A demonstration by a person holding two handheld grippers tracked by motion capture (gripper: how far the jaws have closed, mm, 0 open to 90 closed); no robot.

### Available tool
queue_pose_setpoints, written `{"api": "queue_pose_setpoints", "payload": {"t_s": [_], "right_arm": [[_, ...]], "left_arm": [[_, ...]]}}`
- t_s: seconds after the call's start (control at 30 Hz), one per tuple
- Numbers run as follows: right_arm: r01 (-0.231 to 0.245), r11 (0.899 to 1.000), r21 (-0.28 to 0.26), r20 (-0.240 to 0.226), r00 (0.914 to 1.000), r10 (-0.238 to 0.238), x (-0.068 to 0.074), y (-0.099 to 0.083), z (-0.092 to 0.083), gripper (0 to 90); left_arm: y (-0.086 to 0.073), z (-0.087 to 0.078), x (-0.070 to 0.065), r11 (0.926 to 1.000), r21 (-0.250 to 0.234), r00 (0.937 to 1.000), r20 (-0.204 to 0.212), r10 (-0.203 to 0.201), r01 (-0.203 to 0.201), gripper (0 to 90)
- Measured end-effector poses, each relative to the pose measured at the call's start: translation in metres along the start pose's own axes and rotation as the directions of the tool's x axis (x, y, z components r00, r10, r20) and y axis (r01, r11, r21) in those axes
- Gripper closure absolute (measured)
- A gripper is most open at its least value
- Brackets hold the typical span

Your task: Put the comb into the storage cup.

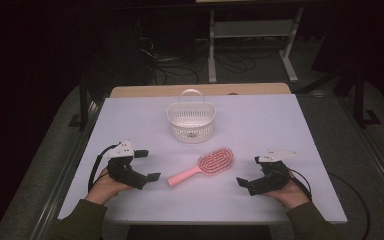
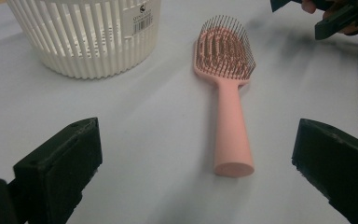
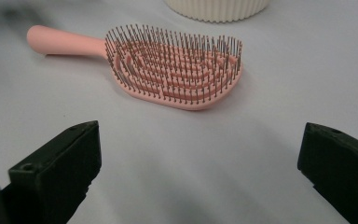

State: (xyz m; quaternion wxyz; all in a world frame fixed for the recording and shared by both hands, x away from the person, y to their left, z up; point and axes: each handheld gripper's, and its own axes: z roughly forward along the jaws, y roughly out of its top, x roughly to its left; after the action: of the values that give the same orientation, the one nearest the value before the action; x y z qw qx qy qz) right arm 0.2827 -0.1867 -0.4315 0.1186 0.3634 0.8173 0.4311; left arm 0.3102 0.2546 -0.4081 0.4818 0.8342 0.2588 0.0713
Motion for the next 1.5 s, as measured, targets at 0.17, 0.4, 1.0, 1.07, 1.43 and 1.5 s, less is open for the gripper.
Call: {"api": "queue_pose_setpoints", "payload": {"t_s": [0.17, 0.4, 1.0, 1.07, 1.43, 1.5], "right_arm": [[-0.001, 1.000, 0.000, -0.002, 1.0000, 0.001, 0.000, 0.000, 0.000, 0.0], [-0.005, 1.000, -0.004, -0.003, 1.0000, 0.005, -0.001, 0.000, 0.000, 0.0], [0.002, 1.000, 0.005, -0.012, 0.9999, -0.002, 0.000, -0.001, 0.000, 0.0], [0.005, 1.000, 0.004, -0.012, 0.9999, -0.005, 0.000, -0.001, 0.000, 0.0], [0.004, 1.000, -0.001, -0.013, 0.9999, -0.004, 0.000, -0.001, -0.001, 0.0], [0.004, 1.000, -0.001, -0.013, 0.9999, -0.004, 0.000, -0.001, -0.001, 0.0]], "left_arm": [[0.002, 0.001, 0.000, 1.0000, -0.008, 1.0000, 0.003, -0.005, 0.005, 0.0], [0.004, 0.002, -0.001, 0.9999, -0.008, 0.9999, 0.009, -0.007, 0.007, 0.0], [0.009, 0.007, -0.003, 0.9995, -0.025, 0.9994, 0.029, -0.018, 0.019, 0.0], [0.010, 0.007, -0.003, 0.9996, -0.023, 0.9994, 0.029, -0.017, 0.018, 0.0], [0.016, 0.011, -0.005, 0.9996, -0.027, 0.9993, 0.035, -0.010, 0.011, 0.0], [0.017, 0.011, -0.005, 0.9995, -0.029, 0.9992, 0.038, -0.012, 0.013, 0.0]]}}
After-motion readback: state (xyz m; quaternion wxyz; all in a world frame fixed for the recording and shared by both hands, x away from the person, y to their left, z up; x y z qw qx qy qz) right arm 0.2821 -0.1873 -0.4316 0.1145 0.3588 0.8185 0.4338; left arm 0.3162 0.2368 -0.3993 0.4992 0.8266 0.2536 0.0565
